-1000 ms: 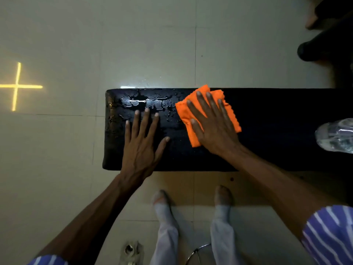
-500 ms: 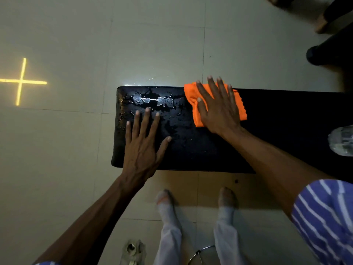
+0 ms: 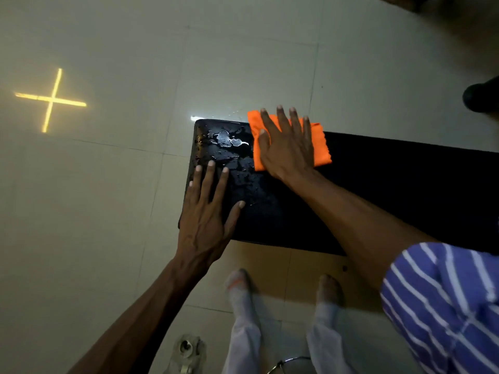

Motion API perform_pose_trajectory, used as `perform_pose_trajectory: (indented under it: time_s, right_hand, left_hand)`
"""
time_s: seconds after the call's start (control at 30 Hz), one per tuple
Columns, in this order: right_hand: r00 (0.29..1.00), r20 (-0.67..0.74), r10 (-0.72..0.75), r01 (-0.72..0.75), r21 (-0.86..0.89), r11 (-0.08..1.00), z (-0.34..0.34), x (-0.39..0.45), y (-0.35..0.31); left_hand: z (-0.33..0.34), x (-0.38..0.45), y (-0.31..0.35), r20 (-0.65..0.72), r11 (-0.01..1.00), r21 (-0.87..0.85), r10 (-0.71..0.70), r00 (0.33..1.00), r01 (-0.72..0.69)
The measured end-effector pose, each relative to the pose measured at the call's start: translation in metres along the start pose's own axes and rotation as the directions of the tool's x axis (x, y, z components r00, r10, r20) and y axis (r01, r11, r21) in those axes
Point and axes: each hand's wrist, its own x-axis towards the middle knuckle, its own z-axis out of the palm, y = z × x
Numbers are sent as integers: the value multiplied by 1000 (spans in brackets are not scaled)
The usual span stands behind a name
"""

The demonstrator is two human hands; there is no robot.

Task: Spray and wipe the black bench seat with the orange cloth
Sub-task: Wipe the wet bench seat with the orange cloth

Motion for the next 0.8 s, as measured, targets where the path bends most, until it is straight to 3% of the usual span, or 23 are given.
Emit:
perform_pose_trajectory:
  time_s: [0.17,0.23,0.33,0.37,0.53,0.67,0.8]
  right_hand:
    - [924,98,-369,377,-85,922,4,-26,-2]
    - [928,124,-351,362,-84,929,-1,-8,7]
    - [988,116,-103,104,-3,995,5,24,-26]
    - [990,110,-83,82,14,997,9,27,-43]
    - [918,139,-372,382,-49,923,11,12,-67]
    - [943,197,-268,276,-16,961,12,38,-84]
    - [884,206,-419,437,-48,898,25,43,-106]
  left_hand:
    - [-4,-13,-3,17,997,-48,-54,998,55]
    - [-5,-17,-4,15,997,-52,-56,998,57]
    - [-4,-20,-6,5,996,-64,-64,998,64]
    - [-4,-20,-5,6,995,-77,-70,998,70]
    - [-6,-30,0,2,989,-117,-90,996,90]
    - [-5,-36,-4,9,992,-89,-92,996,93]
    - [-5,-39,-5,3,989,-89,-121,993,121]
